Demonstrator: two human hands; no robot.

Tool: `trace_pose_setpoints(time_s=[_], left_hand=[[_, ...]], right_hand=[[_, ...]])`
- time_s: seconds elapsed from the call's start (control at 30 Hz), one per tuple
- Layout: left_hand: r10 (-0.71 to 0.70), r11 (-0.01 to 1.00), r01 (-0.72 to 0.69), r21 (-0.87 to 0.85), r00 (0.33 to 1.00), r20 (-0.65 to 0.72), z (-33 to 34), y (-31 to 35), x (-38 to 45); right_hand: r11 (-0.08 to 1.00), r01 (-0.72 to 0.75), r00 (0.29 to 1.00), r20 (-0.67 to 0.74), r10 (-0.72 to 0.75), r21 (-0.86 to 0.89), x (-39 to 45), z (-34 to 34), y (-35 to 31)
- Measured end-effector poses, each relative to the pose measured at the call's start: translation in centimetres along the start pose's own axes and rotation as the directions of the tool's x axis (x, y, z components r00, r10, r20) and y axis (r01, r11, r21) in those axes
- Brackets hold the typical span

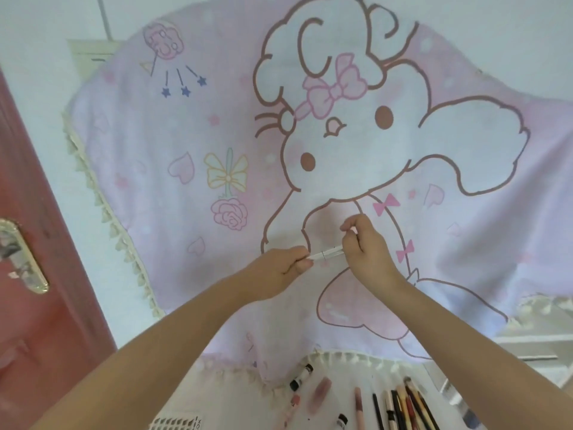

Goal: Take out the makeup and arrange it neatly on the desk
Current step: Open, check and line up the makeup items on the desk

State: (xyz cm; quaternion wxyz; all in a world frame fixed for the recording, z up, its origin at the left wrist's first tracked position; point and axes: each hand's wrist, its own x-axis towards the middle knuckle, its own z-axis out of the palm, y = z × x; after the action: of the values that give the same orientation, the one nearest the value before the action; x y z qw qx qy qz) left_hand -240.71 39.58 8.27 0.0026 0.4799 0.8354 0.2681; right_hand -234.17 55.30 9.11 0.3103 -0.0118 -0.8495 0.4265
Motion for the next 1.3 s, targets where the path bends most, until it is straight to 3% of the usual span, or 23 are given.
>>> trace_pose_setpoints(time_s=[0.07,0.1,0.17,0.23,0.3,0.37,0.53,0.67,0.73,0.83,0.93,1.07,1.2,1.3], left_hand=[[-0.065,0.961,0.068,-0.266,0.998,0.020,-0.9,0.4,-0.2],[-0.083,0.954,0.085,-0.286,0.996,0.018,-1.2,0.4,-0.2],[-0.085,0.986,0.079,-0.148,0.996,-0.035,-2.0,0.3,0.1],[-0.041,0.997,0.049,0.061,0.990,-0.136,-2.6,0.1,0.4],[0.011,0.972,0.044,0.232,0.973,-0.231,-3.0,0.0,0.6],[0.067,0.938,0.024,0.345,0.966,-0.249,-3.0,-0.1,0.7],[0.109,0.943,-0.012,0.333,0.955,-0.274,-2.9,0.1,0.5],[0.161,0.926,-0.044,0.374,0.944,-0.289,-2.7,0.6,0.5],[0.196,0.915,-0.072,0.398,0.939,-0.282,-2.5,0.9,0.5],[0.186,0.927,-0.058,0.370,0.929,-0.321,-2.6,1.0,0.5],[0.202,0.924,-0.059,0.377,0.914,-0.351,-2.6,0.9,0.2],[0.346,0.835,-0.118,0.537,0.872,-0.347,-2.7,1.9,-0.3],[0.414,0.671,-0.041,0.740,0.849,-0.329,-3.0,2.3,-0.4],[0.395,0.643,-0.013,0.765,0.862,-0.317,-2.7,2.2,-0.5]], right_hand=[[0.994,0.112,0.993,0.041,-0.112,0.008,0.4,-0.6,-0.9],[0.990,0.141,0.987,0.076,-0.141,0.009,0.7,-0.9,-1.3],[0.994,0.105,0.979,0.173,-0.105,0.008,1.4,-1.4,-1.7],[0.998,-0.041,0.963,0.267,0.029,0.038,2.1,-1.6,-1.5],[0.982,-0.184,0.930,0.333,0.159,0.046,2.3,-1.6,-1.1],[0.972,-0.210,0.924,0.346,0.161,0.109,2.2,-1.5,-0.9],[0.946,-0.071,0.940,0.338,-0.042,0.317,1.9,-2.4,-0.3],[0.951,-0.178,0.926,0.370,0.076,0.251,1.8,-2.8,-0.8],[0.980,-0.109,0.948,0.313,0.052,0.169,1.9,-2.9,-1.0],[0.959,0.000,0.953,0.289,-0.085,0.282,1.8,-3.4,-0.8],[0.934,-0.098,0.926,0.376,-0.041,0.343,1.8,-3.9,-0.8],[0.977,-0.160,0.913,0.397,0.092,0.142,1.5,-3.9,-1.2],[0.975,-0.046,0.956,0.293,-0.021,0.217,1.1,-3.6,-1.3],[0.968,-0.050,0.956,0.293,-0.025,0.246,1.0,-3.5,-1.0]])
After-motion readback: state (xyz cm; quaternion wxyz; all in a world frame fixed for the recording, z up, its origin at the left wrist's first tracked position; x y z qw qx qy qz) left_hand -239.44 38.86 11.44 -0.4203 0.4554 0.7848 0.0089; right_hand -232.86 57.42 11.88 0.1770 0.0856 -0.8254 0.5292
